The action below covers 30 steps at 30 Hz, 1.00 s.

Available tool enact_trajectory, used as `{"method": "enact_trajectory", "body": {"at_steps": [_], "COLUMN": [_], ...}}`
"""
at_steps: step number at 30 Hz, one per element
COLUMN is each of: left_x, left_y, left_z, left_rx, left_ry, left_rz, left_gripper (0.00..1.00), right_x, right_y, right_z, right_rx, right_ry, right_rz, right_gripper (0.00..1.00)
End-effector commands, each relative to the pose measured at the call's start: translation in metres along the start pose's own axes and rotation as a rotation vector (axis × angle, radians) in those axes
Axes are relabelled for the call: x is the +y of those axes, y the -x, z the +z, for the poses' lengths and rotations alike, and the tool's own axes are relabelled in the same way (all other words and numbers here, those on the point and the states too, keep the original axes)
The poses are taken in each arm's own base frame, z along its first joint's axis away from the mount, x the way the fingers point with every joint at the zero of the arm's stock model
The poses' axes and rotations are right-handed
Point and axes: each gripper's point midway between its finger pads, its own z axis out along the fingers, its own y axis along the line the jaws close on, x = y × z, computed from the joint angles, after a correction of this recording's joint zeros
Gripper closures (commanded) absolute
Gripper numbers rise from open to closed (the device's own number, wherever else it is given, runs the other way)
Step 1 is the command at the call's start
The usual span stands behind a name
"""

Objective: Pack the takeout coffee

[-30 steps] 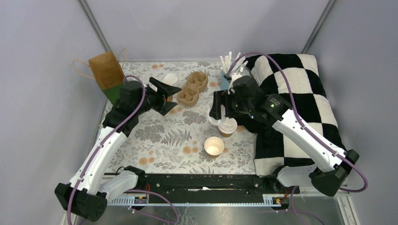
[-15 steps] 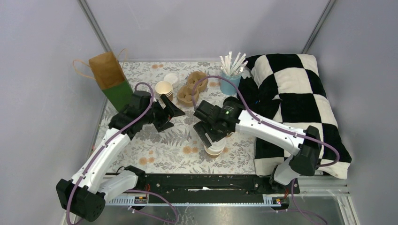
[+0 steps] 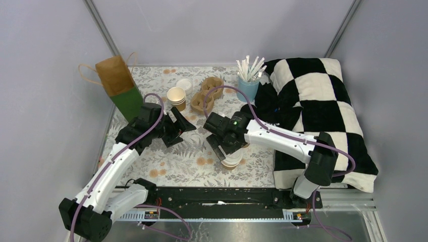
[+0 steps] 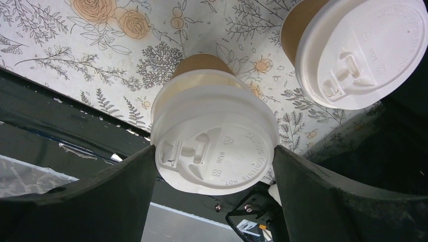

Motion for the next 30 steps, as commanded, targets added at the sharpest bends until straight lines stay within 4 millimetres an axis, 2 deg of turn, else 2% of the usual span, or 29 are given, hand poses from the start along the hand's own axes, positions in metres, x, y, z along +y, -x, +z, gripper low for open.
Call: {"method": "enact_trajectory", "body": {"at_steps": [1,5,15,22,26,28,30], "left_x": [-0.002,-0.004,-0.003,-0.003,-0.016,-0.025,-0.030], "left_y": [0.005,0.007,0.008,0.008,-0.007,-0.023,-0.042], "left_z": [-0.002,-0.002,0.000,0.001,0.006,0.010,0.015], "left_rx": [-0.027,-0.025,-0.019,-0.010,0.093,0.181,0.262], "left_ry": [-0.004,-0.005,-0.003,-0.008,-0.102,-0.171,-0.203], "left_rz": [0.036,0.049,0.058,0.067,0.122,0.155,0.191], "left_gripper": [0.12,0.12,0.11,0.11,0.10,0.02,0.01], "right_x": [0.007,0.007,0.008,0.005,0.002,-0.007,-0.015], "right_y": [0.002,-0.002,-0.004,0.003,0.011,0.005,-0.004], "right_z": [0.004,0.012,0.016,0.006,-0.025,-0.034,-0.039], "right_rx": [-0.012,0.013,0.023,-0.012,-0.093,-0.099,-0.103], "right_ry": [0.018,0.003,0.003,-0.003,0.066,0.134,0.233], "right_rz": [0.006,-0.001,0.008,0.020,0.071,0.131,0.198], "right_gripper": [0.11,0.10,0.08,0.07,0.05,0.06,0.07]}}
